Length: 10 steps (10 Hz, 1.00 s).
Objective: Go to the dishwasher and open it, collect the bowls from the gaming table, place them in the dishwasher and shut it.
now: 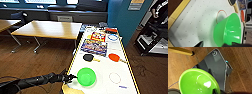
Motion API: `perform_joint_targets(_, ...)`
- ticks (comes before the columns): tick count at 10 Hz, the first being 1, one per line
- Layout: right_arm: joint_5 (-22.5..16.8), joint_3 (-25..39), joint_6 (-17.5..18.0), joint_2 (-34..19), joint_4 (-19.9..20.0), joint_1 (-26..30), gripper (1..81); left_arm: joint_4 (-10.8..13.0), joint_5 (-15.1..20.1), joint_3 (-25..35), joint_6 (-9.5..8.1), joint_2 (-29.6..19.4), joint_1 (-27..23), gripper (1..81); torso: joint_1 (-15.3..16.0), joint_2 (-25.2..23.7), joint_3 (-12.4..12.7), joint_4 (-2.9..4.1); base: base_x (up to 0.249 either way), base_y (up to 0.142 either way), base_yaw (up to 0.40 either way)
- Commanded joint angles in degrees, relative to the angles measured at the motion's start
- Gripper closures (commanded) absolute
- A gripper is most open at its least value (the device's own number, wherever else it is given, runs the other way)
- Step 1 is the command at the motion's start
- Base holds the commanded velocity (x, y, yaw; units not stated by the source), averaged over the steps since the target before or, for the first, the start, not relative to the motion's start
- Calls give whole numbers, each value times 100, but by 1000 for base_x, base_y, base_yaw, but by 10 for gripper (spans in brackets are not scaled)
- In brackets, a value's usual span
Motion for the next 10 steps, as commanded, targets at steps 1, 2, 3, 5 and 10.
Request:
perform_joint_targets(1,-235,63,0,-250,-163,12,811,-14,119,-118,-51,240,-785,10,0,0,0,0,0,0,0)
perform_joint_targets(2,-235,63,0,-250,-163,12,811,-13,146,-197,-51,390,-785,10,0,0,0,0,0,0,0)
perform_joint_targets(3,-235,55,0,-250,-163,12,811,-5,172,-302,-51,496,-785,10,0,0,0,0,0,0,0)
perform_joint_targets(5,-235,46,0,-241,-163,21,811,4,181,-487,-51,645,-724,10,0,0,0,0,0,0,0)
perform_joint_targets(10,-366,2,8,-233,-163,91,811,108,198,-918,11,1066,-328,10,0,0,0,0,0,0,0)
